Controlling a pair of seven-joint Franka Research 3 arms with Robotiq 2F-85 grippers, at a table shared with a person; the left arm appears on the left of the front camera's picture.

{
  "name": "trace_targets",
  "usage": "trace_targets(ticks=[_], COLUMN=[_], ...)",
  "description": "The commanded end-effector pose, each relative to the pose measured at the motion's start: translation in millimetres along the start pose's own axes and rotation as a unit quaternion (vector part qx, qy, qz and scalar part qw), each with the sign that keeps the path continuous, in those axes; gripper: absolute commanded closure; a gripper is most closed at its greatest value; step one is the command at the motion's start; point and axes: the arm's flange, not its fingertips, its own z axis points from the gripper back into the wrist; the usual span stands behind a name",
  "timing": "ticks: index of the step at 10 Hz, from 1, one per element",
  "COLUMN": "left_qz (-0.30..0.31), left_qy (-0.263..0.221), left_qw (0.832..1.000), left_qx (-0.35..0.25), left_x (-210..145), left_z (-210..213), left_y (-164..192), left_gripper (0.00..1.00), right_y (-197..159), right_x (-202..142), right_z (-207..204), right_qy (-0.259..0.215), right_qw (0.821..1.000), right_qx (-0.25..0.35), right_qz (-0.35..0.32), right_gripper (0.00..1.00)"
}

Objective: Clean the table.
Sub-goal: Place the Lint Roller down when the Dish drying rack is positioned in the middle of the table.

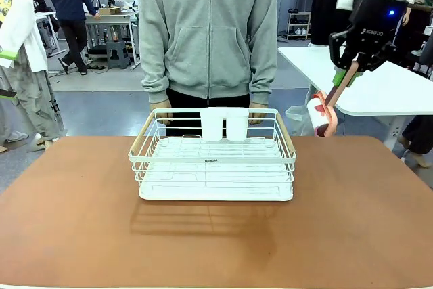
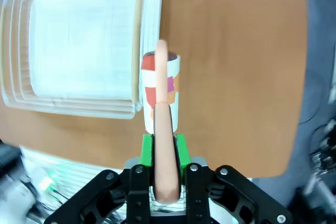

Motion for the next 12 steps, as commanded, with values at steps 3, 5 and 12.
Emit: trace_targets(ticks=[3, 5, 12], left_qz=[-0.004, -0.004, -0.004], left_qy=[-0.003, -0.003, -0.003], left_qw=[1.000, 1.000, 1.000], left_qx=[-0.008, -0.008, -0.008], left_x=[-1, -1, -1], left_z=[2, 2, 2], left_y=[-1, -1, -1], left_gripper=[0.00, 0.00, 0.00], right_y=[-19, -24, -80], right_x=[17, 27, 34], right_z=[-3, -17, -76], right_qy=[-0.045, -0.089, -0.134], right_qw=[0.948, 0.886, 0.807], right_qx=[0.090, 0.107, 0.074], right_qz=[-0.301, -0.442, -0.570], right_gripper=[0.78, 0.78, 0.78])
